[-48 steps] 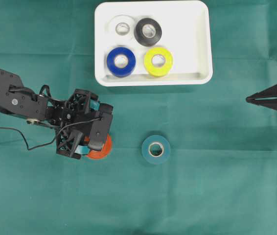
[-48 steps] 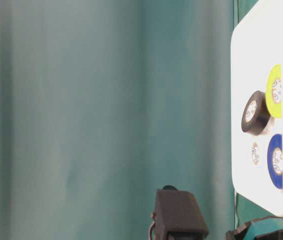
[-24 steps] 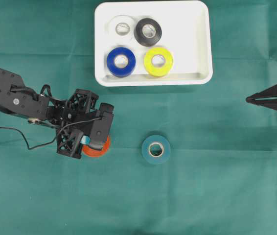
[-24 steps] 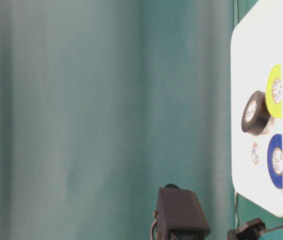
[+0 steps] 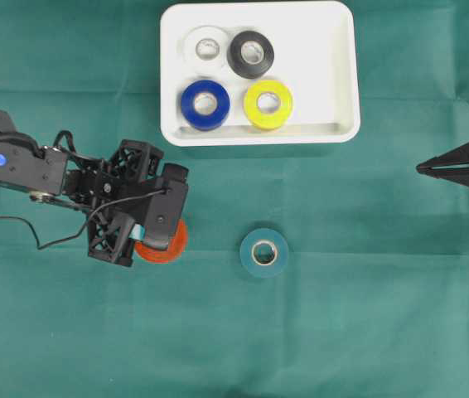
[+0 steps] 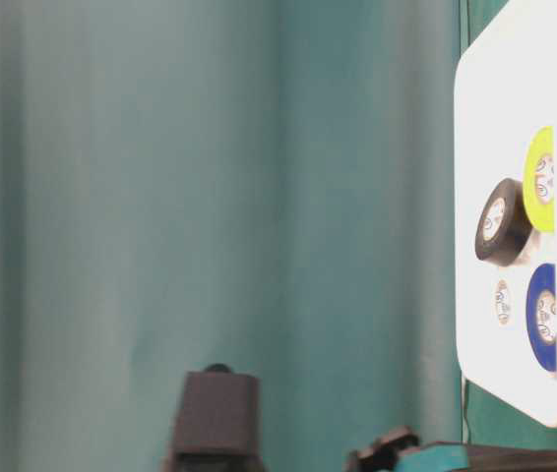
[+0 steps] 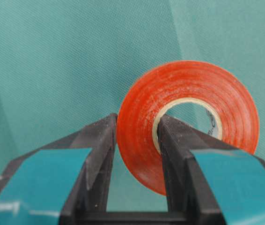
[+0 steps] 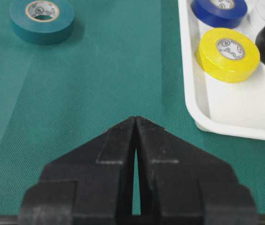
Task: Put the tape into the white case with the left arm.
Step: 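Insert the left gripper into the red roll's hole and close, then carry the red roll into the tray's upper-right corner and lower it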
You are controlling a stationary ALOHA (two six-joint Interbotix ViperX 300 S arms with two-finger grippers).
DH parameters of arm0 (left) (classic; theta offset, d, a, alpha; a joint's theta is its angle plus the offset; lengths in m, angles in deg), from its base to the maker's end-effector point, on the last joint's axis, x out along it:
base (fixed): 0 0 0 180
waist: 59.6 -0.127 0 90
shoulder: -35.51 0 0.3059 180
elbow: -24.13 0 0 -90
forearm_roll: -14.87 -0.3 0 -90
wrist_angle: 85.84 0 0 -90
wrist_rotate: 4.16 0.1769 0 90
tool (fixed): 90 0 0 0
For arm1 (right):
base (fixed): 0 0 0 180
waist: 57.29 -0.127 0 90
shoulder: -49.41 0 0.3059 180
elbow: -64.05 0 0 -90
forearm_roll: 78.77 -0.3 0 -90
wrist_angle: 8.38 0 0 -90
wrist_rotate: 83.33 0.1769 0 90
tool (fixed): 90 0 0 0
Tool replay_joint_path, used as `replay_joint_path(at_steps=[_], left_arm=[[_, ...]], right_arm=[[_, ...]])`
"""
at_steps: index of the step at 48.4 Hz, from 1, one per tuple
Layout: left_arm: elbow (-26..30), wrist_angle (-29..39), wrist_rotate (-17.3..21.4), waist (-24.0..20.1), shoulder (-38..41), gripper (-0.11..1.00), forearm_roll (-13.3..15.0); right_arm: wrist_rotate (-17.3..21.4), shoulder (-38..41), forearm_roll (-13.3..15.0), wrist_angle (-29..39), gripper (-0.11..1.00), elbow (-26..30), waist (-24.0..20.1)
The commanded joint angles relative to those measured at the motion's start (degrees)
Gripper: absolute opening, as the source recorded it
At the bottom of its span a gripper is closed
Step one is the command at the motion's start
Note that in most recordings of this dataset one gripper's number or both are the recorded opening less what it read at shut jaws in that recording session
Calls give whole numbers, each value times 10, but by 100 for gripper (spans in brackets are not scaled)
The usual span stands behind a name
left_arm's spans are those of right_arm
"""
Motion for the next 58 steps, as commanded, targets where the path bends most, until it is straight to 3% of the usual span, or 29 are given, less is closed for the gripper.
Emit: replay_joint_path(at_steps=[1,11,24,41,58], left_arm=[[24,20,2,-1,-24,25,-1],[35,25,8,-29,-18,25,-2],[73,5,69,-94,12,25,-2],[186,-20,158,-183,103,25,-2],[283,-40,171,-258,175,25,-2]], right_arm=[[0,5,1,-6,-9,6,0],[0,6,1,-6,-9,6,0],[0,6,1,-6,-9,6,0],[1,6,1,-6,-9,7,0],[0,7,1,-6,-9,5,0]])
